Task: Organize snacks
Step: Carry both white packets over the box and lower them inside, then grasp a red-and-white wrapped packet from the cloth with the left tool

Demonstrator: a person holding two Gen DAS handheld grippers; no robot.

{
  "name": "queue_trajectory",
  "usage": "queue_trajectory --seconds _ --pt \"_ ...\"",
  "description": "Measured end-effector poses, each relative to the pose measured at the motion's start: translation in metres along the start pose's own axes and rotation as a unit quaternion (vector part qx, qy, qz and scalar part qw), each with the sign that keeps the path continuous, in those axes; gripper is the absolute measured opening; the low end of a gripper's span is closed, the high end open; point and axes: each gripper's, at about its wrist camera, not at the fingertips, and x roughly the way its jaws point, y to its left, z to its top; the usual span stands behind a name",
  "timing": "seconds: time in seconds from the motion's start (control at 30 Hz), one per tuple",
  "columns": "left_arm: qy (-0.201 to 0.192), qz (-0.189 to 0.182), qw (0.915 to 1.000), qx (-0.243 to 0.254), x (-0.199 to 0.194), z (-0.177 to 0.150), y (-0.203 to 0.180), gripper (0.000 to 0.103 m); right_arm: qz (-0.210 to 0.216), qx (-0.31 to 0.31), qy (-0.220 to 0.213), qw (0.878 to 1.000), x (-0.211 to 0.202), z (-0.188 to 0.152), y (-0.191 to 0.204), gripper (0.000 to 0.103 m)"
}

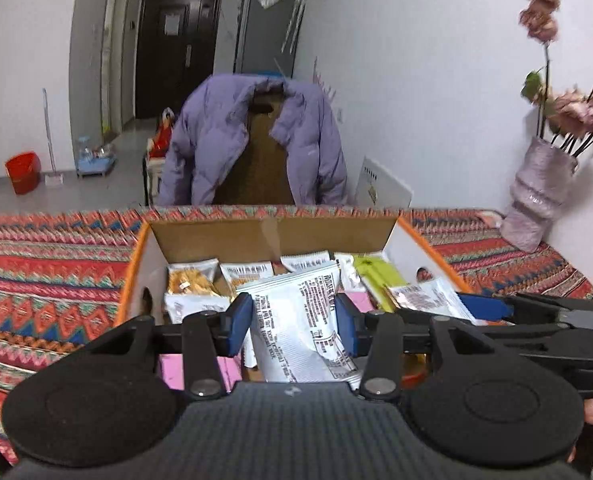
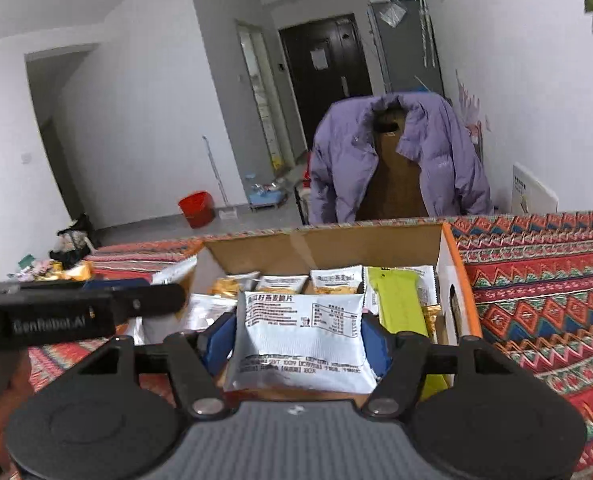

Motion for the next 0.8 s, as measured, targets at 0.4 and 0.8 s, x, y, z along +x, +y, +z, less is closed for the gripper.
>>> queue_trajectory --seconds 0.4,0.8 --pt "0.04 -0.018 0.999 -0.01 0.039 -0.02 0.013 0.051 -0.012 0.033 0.023 0.999 0.038 -0.017 -0.021 0.075" --pt "0.013 0.012 0.9999 0.0 -0.04 -0.017 0.028 0.063 -0.014 0.029 -0.015 0.999 -0.025 -0.001 -0.016 0.079"
